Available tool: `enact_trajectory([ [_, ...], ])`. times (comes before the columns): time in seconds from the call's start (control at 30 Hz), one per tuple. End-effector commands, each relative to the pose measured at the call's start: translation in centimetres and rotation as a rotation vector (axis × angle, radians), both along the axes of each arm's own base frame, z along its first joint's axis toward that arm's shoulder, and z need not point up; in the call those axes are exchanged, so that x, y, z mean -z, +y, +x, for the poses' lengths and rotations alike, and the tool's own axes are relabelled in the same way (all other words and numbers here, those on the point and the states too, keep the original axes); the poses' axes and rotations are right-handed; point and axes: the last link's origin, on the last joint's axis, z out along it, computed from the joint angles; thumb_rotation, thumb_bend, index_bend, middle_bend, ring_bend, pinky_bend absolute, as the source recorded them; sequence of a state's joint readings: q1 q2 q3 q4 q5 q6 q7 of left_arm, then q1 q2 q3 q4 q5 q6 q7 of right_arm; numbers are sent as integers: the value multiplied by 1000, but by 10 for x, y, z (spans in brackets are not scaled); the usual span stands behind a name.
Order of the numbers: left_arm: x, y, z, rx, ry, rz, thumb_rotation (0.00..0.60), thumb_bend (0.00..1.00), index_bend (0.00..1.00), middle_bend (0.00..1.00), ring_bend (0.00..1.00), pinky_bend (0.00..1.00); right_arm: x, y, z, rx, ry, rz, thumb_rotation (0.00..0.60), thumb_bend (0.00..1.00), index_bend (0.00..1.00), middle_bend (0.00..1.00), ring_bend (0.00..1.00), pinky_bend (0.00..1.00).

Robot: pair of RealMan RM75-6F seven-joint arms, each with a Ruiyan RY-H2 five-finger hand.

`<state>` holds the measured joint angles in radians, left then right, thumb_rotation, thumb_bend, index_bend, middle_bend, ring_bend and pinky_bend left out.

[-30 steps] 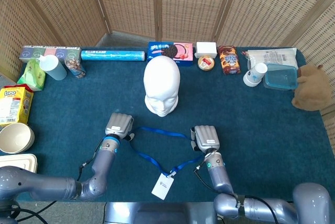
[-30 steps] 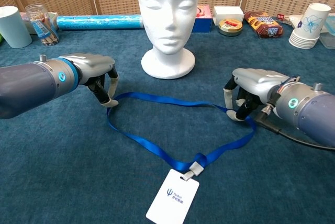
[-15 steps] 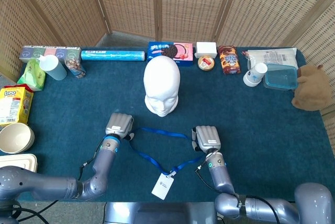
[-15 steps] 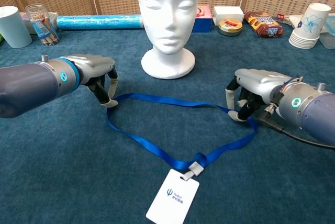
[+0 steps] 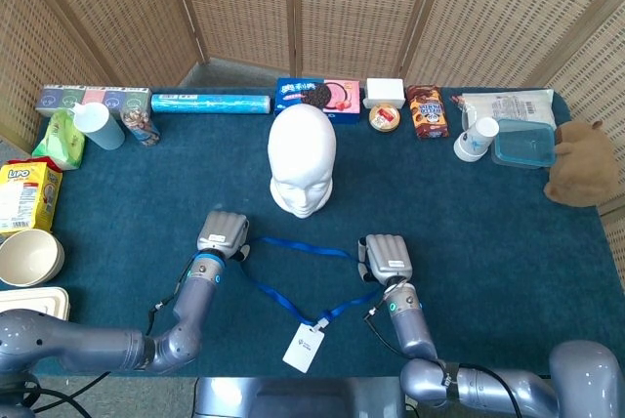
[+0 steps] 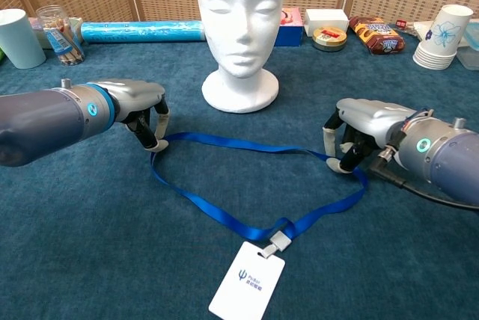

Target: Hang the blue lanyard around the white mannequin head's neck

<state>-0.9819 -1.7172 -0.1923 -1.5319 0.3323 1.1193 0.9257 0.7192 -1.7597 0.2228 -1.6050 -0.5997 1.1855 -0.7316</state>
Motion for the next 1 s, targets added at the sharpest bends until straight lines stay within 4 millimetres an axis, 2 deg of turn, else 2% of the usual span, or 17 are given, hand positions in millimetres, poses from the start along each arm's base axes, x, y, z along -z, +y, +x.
enact_trajectory([
  [0.03,0,1,0,0,5,1,518,401,587,1000,1000,1000,0,0,-1,3,-1,0,600,476,604,936,1000,1000],
  [0.53,-2,3,-5,-12,-7,23,520,442,594,1000,1000,1000,-3,1,5,-3,-35,0,600,484,608,940,1000,1000],
  [1.0,-22,-9,-16,15,-93,87,520,441,644,1000,1000,1000,-31,17,23,-79,-125,-42,600,484,622,950,1000,1000],
])
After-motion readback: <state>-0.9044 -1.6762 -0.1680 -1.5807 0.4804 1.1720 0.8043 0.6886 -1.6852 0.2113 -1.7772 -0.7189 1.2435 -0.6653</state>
